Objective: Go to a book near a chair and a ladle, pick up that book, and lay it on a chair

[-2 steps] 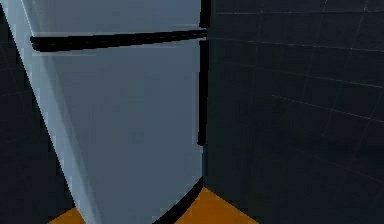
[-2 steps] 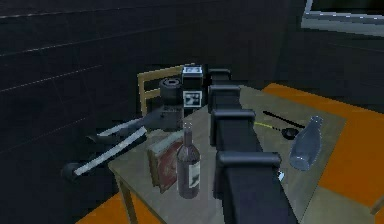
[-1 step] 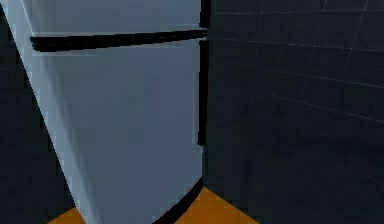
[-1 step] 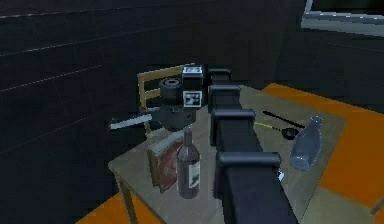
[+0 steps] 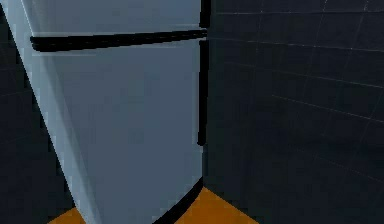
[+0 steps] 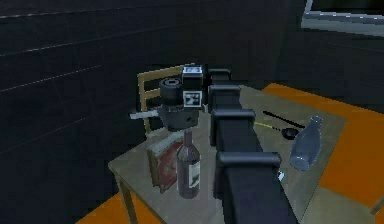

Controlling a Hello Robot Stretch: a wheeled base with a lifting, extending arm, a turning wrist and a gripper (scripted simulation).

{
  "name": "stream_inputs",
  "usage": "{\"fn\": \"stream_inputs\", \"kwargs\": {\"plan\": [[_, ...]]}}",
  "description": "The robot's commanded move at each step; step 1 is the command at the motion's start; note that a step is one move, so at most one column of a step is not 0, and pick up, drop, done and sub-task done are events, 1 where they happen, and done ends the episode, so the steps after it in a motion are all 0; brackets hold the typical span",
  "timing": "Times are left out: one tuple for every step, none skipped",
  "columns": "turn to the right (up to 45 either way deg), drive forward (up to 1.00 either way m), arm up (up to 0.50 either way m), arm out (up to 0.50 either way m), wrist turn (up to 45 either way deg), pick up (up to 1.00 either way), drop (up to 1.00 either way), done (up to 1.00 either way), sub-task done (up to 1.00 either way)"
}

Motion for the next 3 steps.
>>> {"fn": "stream_inputs", "kwargs": {"plan": [[0.0,0.00,-0.30,0.00,0.0,0.00,0.00,0.00,0.00],[0.0,0.00,0.00,0.00,0.0,1.00,0.00,0.00,0.00],[0.0,0.00,0.10,0.00,0.0,0.00,0.00,0.00,0.00]]}}
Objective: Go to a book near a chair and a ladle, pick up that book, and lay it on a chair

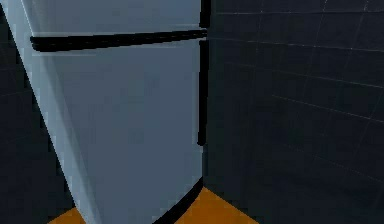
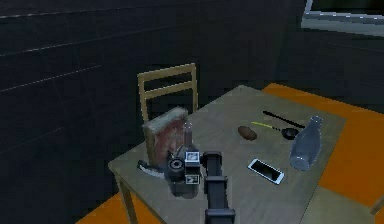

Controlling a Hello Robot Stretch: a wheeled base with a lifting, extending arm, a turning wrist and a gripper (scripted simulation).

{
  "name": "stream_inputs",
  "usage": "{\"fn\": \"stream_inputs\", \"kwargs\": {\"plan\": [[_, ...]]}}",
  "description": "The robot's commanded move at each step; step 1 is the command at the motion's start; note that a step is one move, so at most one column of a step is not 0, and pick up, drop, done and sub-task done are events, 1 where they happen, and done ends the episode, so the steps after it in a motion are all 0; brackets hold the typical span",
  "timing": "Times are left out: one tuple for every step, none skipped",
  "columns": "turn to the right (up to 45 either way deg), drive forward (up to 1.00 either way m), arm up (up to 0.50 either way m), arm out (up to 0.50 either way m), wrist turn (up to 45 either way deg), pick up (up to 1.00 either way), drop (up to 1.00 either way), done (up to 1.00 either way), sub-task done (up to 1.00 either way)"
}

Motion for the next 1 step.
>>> {"fn": "stream_inputs", "kwargs": {"plan": [[0.0,0.00,0.20,0.00,0.0,0.00,0.00,0.00,0.00]]}}
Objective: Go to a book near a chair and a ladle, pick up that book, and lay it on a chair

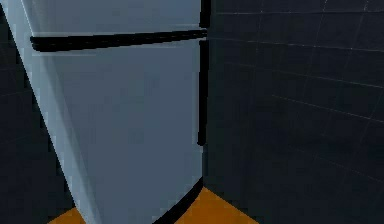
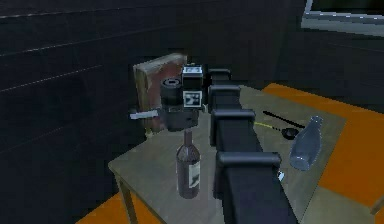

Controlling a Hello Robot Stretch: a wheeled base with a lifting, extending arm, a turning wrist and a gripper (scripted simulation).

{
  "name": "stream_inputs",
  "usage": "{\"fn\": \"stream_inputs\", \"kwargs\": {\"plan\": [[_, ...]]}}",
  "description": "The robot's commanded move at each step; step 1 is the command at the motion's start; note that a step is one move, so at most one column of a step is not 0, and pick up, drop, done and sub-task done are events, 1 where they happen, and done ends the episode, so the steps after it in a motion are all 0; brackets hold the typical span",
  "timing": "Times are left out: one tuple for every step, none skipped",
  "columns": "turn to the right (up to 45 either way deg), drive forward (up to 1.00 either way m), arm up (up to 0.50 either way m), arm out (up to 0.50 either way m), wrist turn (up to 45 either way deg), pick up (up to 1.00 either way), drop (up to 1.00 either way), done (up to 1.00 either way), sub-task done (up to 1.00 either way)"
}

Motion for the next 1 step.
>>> {"fn": "stream_inputs", "kwargs": {"plan": [[0.0,0.00,0.00,0.00,-45.0,0.00,0.00,0.00,0.00]]}}
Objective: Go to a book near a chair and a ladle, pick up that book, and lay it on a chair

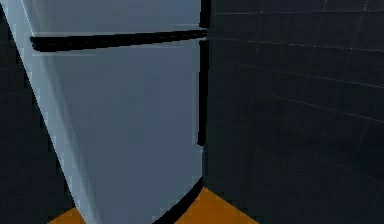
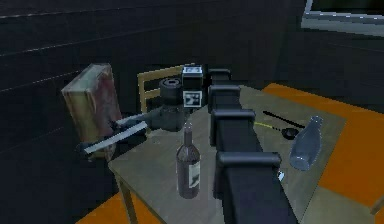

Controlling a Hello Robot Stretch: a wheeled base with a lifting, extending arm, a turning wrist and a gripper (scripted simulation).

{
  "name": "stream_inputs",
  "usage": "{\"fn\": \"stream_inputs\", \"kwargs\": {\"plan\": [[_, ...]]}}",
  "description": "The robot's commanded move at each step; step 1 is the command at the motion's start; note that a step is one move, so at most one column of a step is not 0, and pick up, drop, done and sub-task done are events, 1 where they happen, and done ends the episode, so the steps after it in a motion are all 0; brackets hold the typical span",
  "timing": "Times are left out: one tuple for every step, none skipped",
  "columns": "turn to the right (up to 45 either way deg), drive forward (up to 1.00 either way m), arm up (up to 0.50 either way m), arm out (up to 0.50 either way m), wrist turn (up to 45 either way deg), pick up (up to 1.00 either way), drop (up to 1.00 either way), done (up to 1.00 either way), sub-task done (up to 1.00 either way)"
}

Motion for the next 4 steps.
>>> {"fn": "stream_inputs", "kwargs": {"plan": [[0.0,0.00,0.00,0.00,-45.0,0.00,0.00,0.00,0.00],[0.0,0.00,0.00,0.00,-12.0,0.00,0.00,0.00,0.00],[0.0,0.00,0.00,-0.22,0.0,0.00,0.00,0.00,0.00],[-45.0,0.00,0.00,0.00,0.0,0.00,0.00,0.00,0.00]]}}
